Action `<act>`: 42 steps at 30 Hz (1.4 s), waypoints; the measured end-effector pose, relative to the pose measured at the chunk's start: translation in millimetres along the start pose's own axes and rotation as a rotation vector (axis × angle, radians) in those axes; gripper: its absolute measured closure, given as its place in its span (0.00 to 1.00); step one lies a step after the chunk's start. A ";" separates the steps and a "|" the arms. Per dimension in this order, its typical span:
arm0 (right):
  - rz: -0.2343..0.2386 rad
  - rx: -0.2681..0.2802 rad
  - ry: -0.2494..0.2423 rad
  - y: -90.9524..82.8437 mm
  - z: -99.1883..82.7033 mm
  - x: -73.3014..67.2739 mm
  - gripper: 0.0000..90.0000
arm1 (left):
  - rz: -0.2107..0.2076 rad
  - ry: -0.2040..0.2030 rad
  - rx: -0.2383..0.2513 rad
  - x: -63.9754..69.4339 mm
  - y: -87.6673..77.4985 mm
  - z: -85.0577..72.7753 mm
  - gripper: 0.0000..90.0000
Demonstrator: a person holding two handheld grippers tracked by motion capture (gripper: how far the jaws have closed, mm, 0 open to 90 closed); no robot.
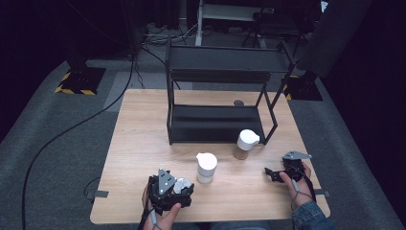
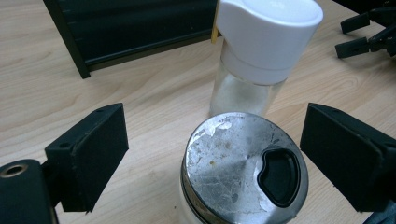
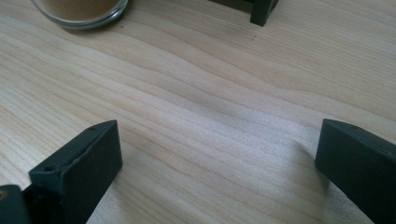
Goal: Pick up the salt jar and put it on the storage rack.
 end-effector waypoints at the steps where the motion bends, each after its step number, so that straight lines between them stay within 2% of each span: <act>1: 0.000 0.000 0.000 0.0 0.0 0.0 0.00 | 0.000 0.000 -0.003 0.2 0.7 -0.8 0.09; 32: 0.000 0.000 0.000 0.0 0.0 0.0 0.00 | 0.005 0.030 -0.059 6.1 22.4 -22.6 0.09; 42: 0.000 0.000 0.000 0.0 0.0 0.0 0.00 | -0.011 0.032 -0.063 7.0 27.4 -29.0 0.11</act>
Point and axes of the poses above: each handheld gripper's, and its own axes: y roughly forward along the jaws, z roughly out of its top, x roughly to its right, the point moved 8 cm from there along y, roughly forward along the jaws, and after that the axes turned 4 degrees about z, right-handed, at the moved point
